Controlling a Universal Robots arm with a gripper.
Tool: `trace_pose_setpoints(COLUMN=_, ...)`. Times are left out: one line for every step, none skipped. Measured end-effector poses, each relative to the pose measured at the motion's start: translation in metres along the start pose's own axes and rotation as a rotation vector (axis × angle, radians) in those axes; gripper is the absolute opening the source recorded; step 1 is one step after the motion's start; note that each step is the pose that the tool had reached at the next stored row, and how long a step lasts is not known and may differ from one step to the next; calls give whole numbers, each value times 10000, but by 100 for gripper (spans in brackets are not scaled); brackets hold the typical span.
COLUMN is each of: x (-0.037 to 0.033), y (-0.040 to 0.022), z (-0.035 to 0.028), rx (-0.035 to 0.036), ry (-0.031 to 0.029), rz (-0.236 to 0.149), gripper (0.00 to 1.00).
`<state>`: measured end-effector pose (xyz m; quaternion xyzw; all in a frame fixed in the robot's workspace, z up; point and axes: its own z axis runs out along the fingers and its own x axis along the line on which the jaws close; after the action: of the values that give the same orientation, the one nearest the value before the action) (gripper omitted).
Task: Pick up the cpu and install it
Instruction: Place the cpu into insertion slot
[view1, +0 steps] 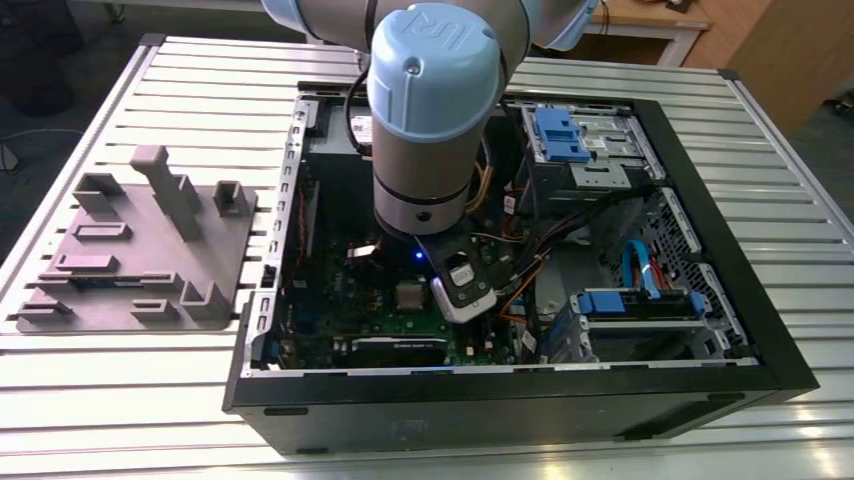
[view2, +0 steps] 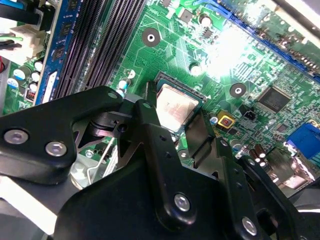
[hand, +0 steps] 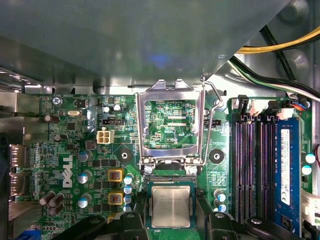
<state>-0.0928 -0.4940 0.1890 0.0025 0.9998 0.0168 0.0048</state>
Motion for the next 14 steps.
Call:
trace_pose_setpoints(x=0, y=0, z=0, rx=0, ry=0, rz=0, gripper=47)
trace_pose_setpoints(x=0, y=0, z=0, rx=0, ry=0, rz=0, gripper=47)
trace_pose_setpoints(x=0, y=0, z=0, rx=0, ry=0, rz=0, gripper=47)
trace_pose_setpoints(x=0, y=0, z=0, rx=0, ry=1, rz=0, gripper=47)
trace_pose_setpoints(x=0, y=0, z=1, rx=-1, ry=0, rz=0, gripper=47)
trace_pose_setpoints(x=0, y=0, z=2, rx=-3, ry=-2, rz=0, gripper=48)
trace_pose_setpoints(x=0, y=0, z=2, rx=-2, ry=-1, rz=0, gripper=48)
trace_pose_setpoints(x=0, y=0, z=2, rx=-2, ry=-1, rz=0, gripper=54)
trace_pose_setpoints(x=0, y=0, z=2, rx=-2, ry=-1, rz=0, gripper=54)
trace_pose_setpoints(x=0, y=0, z=2, rx=-1, ry=0, rz=0, gripper=54)
trace_pose_setpoints(x=0, y=0, z=2, rx=-1, ry=0, rz=0, gripper=54)
trace_pose_setpoints(x=0, y=0, z=2, rx=0, ry=0, rz=0, gripper=54)
trace_pose_setpoints(x=0, y=0, z=-6, rx=3, ry=2, rz=0, gripper=54)
trace_pose_setpoints(x=0, y=0, z=-22, rx=1, ry=0, rz=0, gripper=54)
